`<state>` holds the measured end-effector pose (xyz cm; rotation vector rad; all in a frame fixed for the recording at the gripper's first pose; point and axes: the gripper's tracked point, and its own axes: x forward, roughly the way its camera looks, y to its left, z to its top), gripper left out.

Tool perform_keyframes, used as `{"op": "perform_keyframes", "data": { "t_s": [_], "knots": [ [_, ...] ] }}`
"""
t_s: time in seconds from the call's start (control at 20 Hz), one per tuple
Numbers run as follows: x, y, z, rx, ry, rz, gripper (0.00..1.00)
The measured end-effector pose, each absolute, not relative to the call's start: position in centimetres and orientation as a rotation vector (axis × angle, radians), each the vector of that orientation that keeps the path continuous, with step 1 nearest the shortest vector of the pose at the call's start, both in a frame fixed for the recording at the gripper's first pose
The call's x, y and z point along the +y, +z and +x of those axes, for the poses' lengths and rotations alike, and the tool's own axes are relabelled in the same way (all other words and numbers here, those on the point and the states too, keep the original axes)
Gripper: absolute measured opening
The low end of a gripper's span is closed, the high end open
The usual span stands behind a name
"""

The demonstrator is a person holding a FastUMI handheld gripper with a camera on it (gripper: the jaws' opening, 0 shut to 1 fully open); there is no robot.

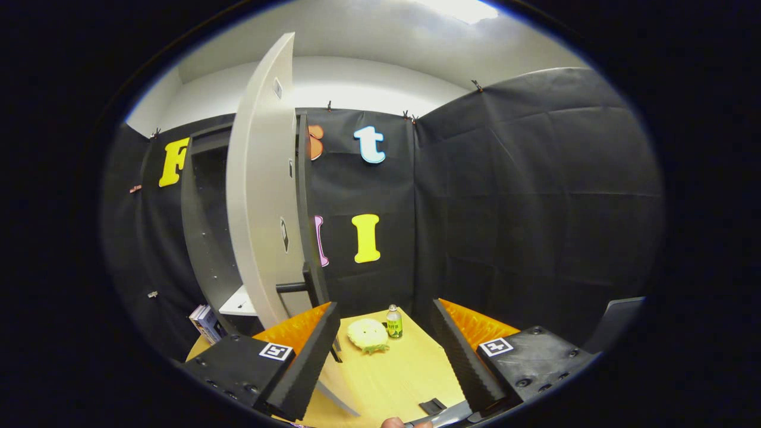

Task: Open the shoe cabinet door, grab the shoes and put them into the shoe cabinet, then close the shoe cabinet door.

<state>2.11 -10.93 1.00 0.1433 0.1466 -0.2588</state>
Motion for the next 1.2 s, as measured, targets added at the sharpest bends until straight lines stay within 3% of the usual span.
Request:
{"op": "perform_keyframes", "data": {
  "t_s": [0.55,1.2],
  "knots": [
    [-9.0,1.2,2.7,0.164,-0.266,0.14,0.98],
    [1.3,1.6,2.6,0.168,-0.094,0.142,0.98]
  ]
}}
